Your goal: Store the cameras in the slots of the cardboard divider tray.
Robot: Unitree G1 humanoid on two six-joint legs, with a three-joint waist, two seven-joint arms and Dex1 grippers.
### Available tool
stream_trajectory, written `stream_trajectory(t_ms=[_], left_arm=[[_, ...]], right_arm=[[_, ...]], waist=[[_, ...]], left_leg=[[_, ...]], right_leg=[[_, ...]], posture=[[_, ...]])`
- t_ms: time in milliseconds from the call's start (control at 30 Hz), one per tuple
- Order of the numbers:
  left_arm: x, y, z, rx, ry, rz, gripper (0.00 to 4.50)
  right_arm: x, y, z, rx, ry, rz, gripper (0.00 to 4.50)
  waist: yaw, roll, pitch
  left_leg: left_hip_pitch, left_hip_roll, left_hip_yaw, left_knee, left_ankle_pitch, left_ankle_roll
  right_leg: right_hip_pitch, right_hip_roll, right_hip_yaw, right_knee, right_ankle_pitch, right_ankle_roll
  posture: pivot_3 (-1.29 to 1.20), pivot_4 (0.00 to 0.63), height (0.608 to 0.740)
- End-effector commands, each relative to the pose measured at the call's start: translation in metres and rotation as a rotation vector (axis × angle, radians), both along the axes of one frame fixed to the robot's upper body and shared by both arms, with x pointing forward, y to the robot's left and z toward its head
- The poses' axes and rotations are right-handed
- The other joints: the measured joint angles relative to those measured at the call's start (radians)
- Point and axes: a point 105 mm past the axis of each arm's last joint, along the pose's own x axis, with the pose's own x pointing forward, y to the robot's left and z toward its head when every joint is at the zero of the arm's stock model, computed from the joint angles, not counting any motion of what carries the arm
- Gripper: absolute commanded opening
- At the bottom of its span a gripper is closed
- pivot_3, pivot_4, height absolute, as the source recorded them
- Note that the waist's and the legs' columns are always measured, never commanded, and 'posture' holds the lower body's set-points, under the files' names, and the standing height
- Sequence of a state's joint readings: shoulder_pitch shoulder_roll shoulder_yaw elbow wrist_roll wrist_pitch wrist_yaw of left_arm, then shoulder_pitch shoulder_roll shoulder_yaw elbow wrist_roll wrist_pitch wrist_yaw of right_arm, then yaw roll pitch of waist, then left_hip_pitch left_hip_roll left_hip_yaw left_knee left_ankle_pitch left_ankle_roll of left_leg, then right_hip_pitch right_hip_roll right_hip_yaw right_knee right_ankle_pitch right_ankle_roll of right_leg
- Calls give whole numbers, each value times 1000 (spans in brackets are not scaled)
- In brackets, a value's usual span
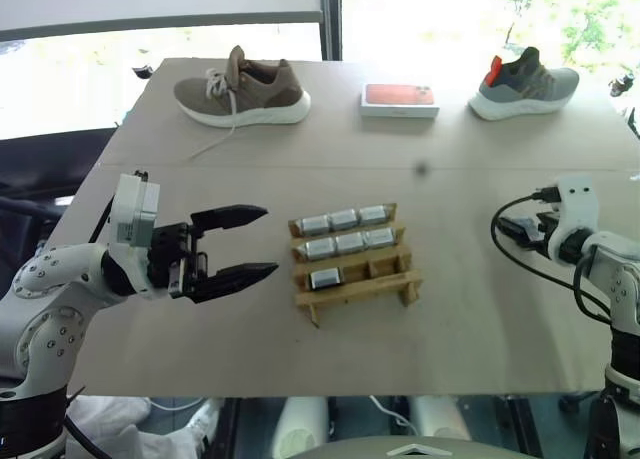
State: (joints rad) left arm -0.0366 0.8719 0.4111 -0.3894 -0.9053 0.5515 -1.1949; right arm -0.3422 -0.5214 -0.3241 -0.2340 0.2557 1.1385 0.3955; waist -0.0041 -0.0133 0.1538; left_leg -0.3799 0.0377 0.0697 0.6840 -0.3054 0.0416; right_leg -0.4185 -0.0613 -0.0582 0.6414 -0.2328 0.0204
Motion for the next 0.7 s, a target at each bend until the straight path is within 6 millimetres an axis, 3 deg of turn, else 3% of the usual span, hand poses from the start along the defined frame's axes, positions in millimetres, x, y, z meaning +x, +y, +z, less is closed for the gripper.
stream_trajectory(t_ms=[33,267,367,500,567,633,667,700], left_arm=[[-2,-2,6,5,-38,-13,4500],[-5,-3,5,-5,-34,-4,4500],[-4,-3,5,-9,-29,3,4500],[-3,-6,3,0,-25,15,4500],[0,-8,5,-23,-16,42,4500],[7,-13,10,-78,75,99,4500],[13,-15,11,-67,106,156,4500],[15,-20,9,-77,243,156,4500]], right_arm=[[1,-14,3,-31,-18,-60,4464],[0,-17,-5,-18,7,-71,4464],[-2,-16,-8,0,18,-69,3687],[-3,-15,-10,-13,20,-61,1883],[-4,-13,-9,-48,9,-29,1891],[-4,7,19,-186,-158,139,1891],[-8,25,33,-286,-243,277,1891],[-16,52,51,-401,-345,453,1891]], waist=[[-1,0,0],[-6,0,0],[-6,0,0],[-5,0,0],[-4,0,0],[2,0,0],[4,0,0],[2,1,1]], left_leg=[[0,0,0,0,0,0],[1,1,0,0,0,0],[1,1,0,0,0,0],[0,1,0,0,0,0],[0,1,0,0,0,0],[0,1,0,0,0,0],[0,1,-1,0,0,0],[0,1,-1,0,0,0]], right_leg=[[0,0,0,0,0,0],[0,1,1,1,0,0],[0,1,1,1,0,0],[0,1,1,1,0,0],[0,1,1,1,0,0],[0,1,1,1,0,0],[0,0,1,1,0,0],[0,0,1,1,0,0]], posture=[[0,150,740],[0,150,740],[0,150,740],[0,150,740],[0,150,740],[0,150,740],[0,150,740],[0,150,740]])
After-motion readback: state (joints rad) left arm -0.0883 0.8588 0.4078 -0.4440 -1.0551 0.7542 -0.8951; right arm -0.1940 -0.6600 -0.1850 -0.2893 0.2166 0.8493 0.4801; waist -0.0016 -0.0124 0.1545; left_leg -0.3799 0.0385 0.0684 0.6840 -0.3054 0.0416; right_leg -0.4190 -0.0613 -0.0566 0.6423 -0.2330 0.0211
